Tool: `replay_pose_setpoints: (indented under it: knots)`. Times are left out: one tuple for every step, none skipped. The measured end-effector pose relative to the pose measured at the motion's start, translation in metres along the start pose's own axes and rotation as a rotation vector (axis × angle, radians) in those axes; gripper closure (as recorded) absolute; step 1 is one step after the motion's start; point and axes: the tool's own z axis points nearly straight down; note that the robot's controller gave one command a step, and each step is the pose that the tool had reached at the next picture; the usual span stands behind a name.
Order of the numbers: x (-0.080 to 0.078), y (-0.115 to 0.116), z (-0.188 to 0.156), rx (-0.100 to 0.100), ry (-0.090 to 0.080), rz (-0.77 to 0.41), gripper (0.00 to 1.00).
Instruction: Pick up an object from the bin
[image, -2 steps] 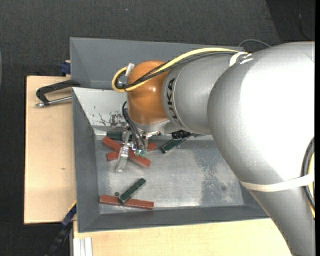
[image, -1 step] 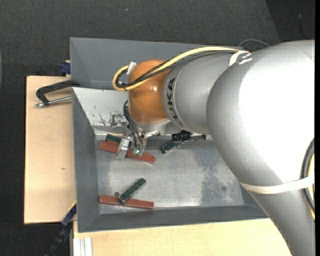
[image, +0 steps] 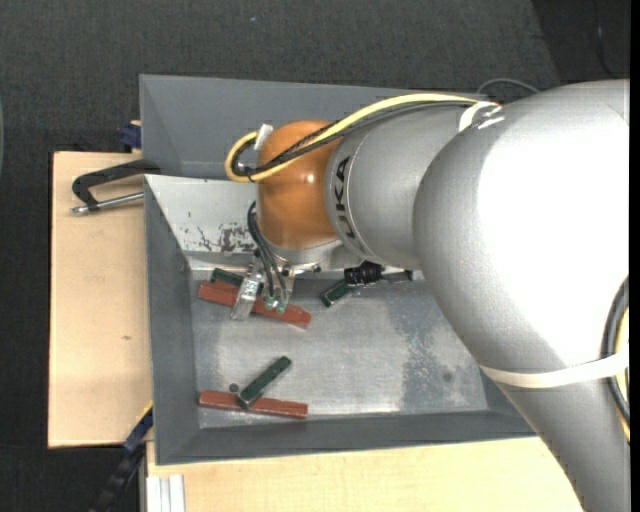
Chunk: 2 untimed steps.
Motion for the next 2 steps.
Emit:
replay_pose_setpoints:
  knots:
    - [0.001, 0.0, -0.003, 0.003, 0.004, -0.001, 1.0]
    - [0.003, -0.002, -0.02, 0.011, 0.014, -0.001, 1.0]
